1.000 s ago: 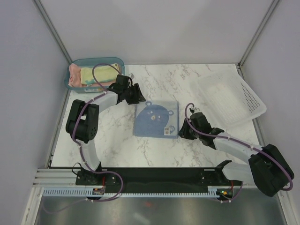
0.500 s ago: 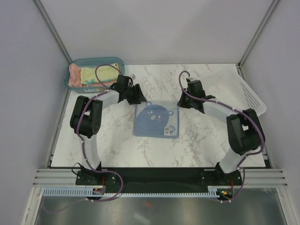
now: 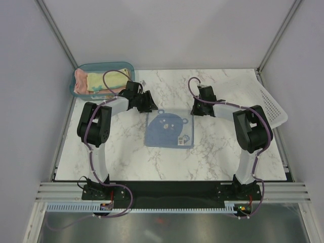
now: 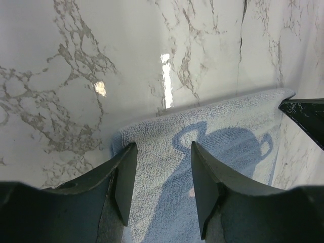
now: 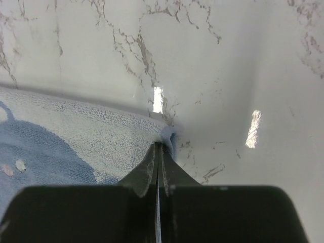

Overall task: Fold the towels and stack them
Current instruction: Fold the towel

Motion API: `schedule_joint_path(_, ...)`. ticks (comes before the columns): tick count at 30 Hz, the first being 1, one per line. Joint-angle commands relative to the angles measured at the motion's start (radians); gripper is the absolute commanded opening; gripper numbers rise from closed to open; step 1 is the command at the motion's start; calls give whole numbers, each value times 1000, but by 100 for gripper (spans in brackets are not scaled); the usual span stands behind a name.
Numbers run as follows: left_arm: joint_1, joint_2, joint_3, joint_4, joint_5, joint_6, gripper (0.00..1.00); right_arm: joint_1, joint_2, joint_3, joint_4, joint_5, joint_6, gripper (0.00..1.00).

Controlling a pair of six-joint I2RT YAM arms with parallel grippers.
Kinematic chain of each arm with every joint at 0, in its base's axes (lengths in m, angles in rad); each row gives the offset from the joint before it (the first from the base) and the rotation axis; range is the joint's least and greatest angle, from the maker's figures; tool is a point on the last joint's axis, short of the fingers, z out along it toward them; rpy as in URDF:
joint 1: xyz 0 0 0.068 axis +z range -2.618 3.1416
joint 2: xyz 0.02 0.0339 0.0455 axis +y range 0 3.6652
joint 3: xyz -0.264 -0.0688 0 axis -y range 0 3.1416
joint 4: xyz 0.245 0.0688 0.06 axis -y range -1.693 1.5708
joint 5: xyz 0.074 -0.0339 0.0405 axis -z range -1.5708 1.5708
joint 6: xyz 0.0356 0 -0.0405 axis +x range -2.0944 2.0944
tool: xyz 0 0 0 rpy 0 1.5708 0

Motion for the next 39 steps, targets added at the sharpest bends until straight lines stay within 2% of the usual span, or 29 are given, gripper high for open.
schedule_joint_path(1, 14, 21, 43, 21, 13, 47, 54, -9, 16, 30, -6, 23, -46, 0)
schedule_joint_path(2, 17, 15, 47, 18, 23, 50, 55, -9, 5, 39, -4, 0, -70, 1)
schedule_joint_path(4, 17, 2, 64, 18, 65, 61, 55, -9, -10, 58, -18, -95, -106, 8)
schedule_joint_path(9, 17, -28, 141, -7, 184, 180, 56, -19, -50, 156, -75, -192, -243, 25)
schedule_joint_path(14, 43, -6, 231, -150, 155, 357, 57, -38, 39, 284, -209, -313, -371, 35)
schedule_joint_path(20, 75, 88, 307, -250, 174, 452, 57, -62, 82, 344, -286, -367, -482, 48)
schedule_joint_path(26, 75, 140, 311, -258, 229, 496, 57, -81, 151, 414, -374, -379, -543, 49)
schedule_joint_path(33, 75, 212, 413, -339, 263, 501, 57, -107, 191, 438, -429, -436, -586, 45)
schedule_joint_path(39, 77, 225, 440, -393, 286, 568, 54, -114, 212, 438, -460, -442, -615, 45)
